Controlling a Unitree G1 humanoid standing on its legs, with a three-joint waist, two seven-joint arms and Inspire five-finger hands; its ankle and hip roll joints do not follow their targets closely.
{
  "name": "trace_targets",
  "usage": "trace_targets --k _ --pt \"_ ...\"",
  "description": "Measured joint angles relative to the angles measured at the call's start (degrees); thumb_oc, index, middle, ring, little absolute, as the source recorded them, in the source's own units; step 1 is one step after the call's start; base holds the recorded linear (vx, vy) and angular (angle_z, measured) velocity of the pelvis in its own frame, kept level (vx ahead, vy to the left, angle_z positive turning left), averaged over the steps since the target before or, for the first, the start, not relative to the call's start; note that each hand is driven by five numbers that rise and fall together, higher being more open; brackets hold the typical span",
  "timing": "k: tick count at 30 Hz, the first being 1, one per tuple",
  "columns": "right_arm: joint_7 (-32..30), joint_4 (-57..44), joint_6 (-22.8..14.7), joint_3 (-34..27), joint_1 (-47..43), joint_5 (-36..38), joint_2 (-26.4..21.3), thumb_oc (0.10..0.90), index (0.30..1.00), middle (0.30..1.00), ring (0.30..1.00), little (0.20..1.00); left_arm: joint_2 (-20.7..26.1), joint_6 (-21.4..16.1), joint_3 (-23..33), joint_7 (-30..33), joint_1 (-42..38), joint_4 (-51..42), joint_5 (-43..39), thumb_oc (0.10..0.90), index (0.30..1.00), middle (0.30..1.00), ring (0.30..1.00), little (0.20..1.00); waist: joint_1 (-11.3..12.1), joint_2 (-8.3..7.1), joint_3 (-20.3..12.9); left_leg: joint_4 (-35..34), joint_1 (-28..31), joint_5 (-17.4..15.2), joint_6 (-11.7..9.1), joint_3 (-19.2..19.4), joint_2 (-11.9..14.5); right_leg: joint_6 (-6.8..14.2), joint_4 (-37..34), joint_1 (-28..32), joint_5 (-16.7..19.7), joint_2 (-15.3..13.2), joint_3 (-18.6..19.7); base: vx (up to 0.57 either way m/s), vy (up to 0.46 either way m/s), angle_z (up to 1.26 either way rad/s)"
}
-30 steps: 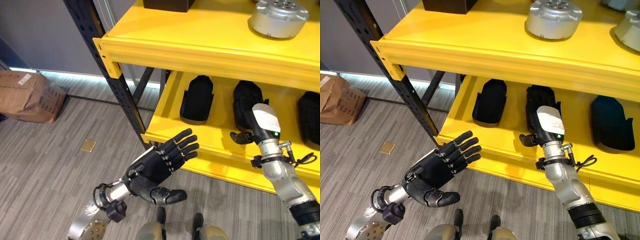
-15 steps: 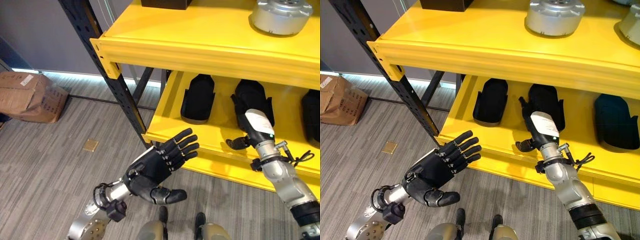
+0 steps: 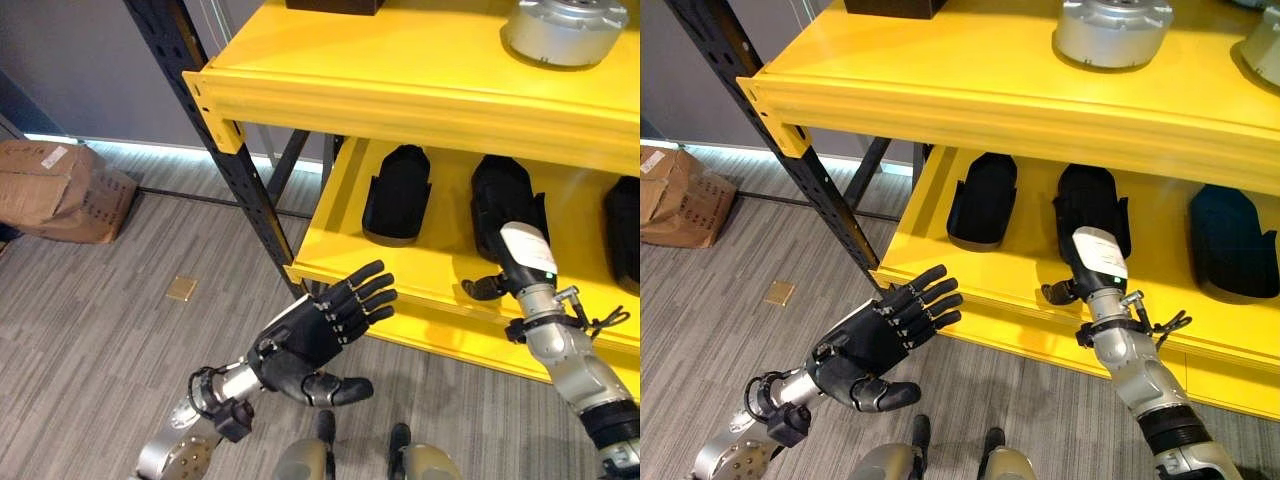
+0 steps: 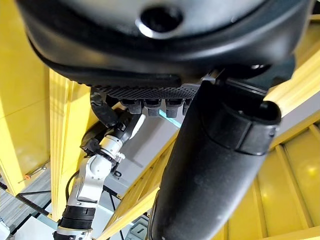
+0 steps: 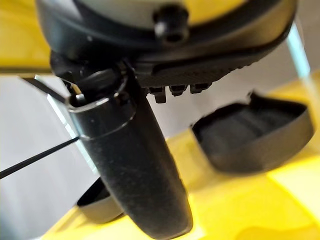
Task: Move parts from the plastic box to the shelf.
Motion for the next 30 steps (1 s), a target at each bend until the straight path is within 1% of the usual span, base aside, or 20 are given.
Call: trace_targets --k 2,6,7,9,15,19,22,25,28,29,30 --pt "-0.9 0.0 0.1 -1.4 0.0 0.0 0.2 0.9 1.0 1.0 1.0 1.0 0.0 0.0 0.0 -0.4 -0.7 0.0 0.0 0.9 1.0 1.0 1.0 1.0 -0.1 0.4 0.8 0.3 -0.1 0.0 0.0 0.1 -0.1 0.0 0.4 -0.1 0.0 -0.1 0.1 -0.01 0.052 -0.02" --pt "-2.7 0.0 0.2 -1.4 0.0 -0.1 0.3 0.9 1.0 1.0 1.0 1.0 0.0 0.0 -0.2 -0.5 -1.4 0.0 0.0 0.9 1.0 1.0 1.0 1.0 -0.2 1.21 1.7 1.3 -0.3 -0.6 0.2 0.3 -0.4 0.0 1.2 -0.3 -0.3 -0.7 0.3 -0.01 0.035 -0.01" --pt "-3.6 0.0 0.2 -1.4 0.0 0.0 0.5 0.9 1.0 1.0 1.0 1.0 0.0 0.0 -0.6 -0.5 -1.5 0.0 0.0 0.9 1.0 1.0 1.0 1.0 -0.4 1.37 1.7 2.2 -1.0 -1.0 0.4 0.3 -0.8 -0.1 1.8 -0.8 -0.6 -1.2 0.3 -0.02 0.049 0.0" --pt "-4.0 0.0 0.2 -1.4 -0.1 0.0 0.5 0.9 1.0 1.0 1.0 1.0 0.0 0.0 -0.6 -0.5 -1.6 0.0 0.0 0.9 1.0 1.0 1.0 1.0 -0.4 1.38 1.7 2.9 -1.8 -1.3 0.8 0.5 -1.2 0.1 2.8 -1.7 -0.9 -1.7 0.6 -0.02 0.048 -0.01" --pt "-3.9 0.0 0.2 -1.4 -0.1 0.0 2.2 0.9 1.0 1.0 1.0 1.0 0.0 -0.1 -0.6 -0.4 -2.0 0.0 0.0 0.9 1.0 1.0 1.0 1.0 -0.4 2.02 2.1 2.5 -1.5 -0.8 1.1 0.7 -2.1 0.7 3.4 -2.2 -1.1 -2.4 1.1 0.0 0.005 0.0" --pt "-1.1 0.1 0.2 -1.0 -0.4 0.1 2.5 0.9 1.0 1.0 1.0 1.0 0.0 -0.1 -0.6 -0.4 -2.1 0.0 0.0 0.9 1.0 1.0 1.0 1.0 -0.2 2.05 2.1 2.0 -0.8 -0.4 0.9 0.7 -2.1 0.8 3.5 -2.1 -1.2 -2.4 1.1 0.0 0.0 0.0" --pt "-0.2 0.2 0.3 -1.1 -0.8 0.2 2.5 0.9 1.0 1.0 1.0 1.0 0.0 -0.1 -0.5 -0.4 -2.3 0.0 0.0 0.9 1.0 1.0 1.0 1.0 -0.4 2.05 2.1 2.0 -0.8 -0.3 0.9 0.8 -2.1 0.8 3.5 -2.1 -1.2 -2.4 1.1 0.0 0.0 0.0" --pt "0.7 1.0 1.1 -1.0 -1.3 2.1 2.5 0.9 1.0 1.0 1.0 1.0 -0.1 -0.1 -0.6 -0.4 -3.2 0.0 0.0 0.9 1.0 1.0 1.0 1.0 -0.3 2.03 2.0 2.0 -0.7 -0.2 0.9 0.7 -2.0 0.8 3.7 -2.0 -1.2 -2.4 1.1 -0.01 -0.034 0.01" --pt "1.6 3.9 3.4 -1.0 -2.2 5.4 2.5 0.9 1.0 1.0 1.0 1.0 -0.1 -0.1 -0.5 -0.4 -3.4 0.0 0.1 0.9 1.0 1.0 1.0 1.0 -0.1 2.01 2.1 2.1 -0.7 0.0 0.9 0.6 -1.9 0.8 4.0 -2.0 -1.2 -2.4 1.1 0.0 0.0 0.0" --pt "1.6 4.5 5.0 -1.0 -2.1 6.7 2.5 0.9 1.0 1.0 1.0 1.0 -0.1 -0.1 -0.5 -0.4 -3.3 0.0 0.1 0.9 1.0 1.0 1.0 1.0 -0.1 1.99 2.1 2.2 -0.7 -0.1 0.9 0.6 -1.9 0.7 4.2 -2.1 -1.2 -2.4 1.1 0.0 0.0 0.0" --pt "1.6 4.5 5.8 -1.1 -2.1 7.1 2.6 0.9 1.0 1.0 1.0 1.0 -0.1 -0.1 -0.5 -0.4 -3.3 0.0 0.1 0.9 1.0 1.0 1.0 1.0 -0.2 1.98 2.1 2.2 -0.7 -0.1 1.0 0.7 -1.9 0.7 4.3 -2.1 -1.2 -2.4 1.1 0.0 0.0 0.0"
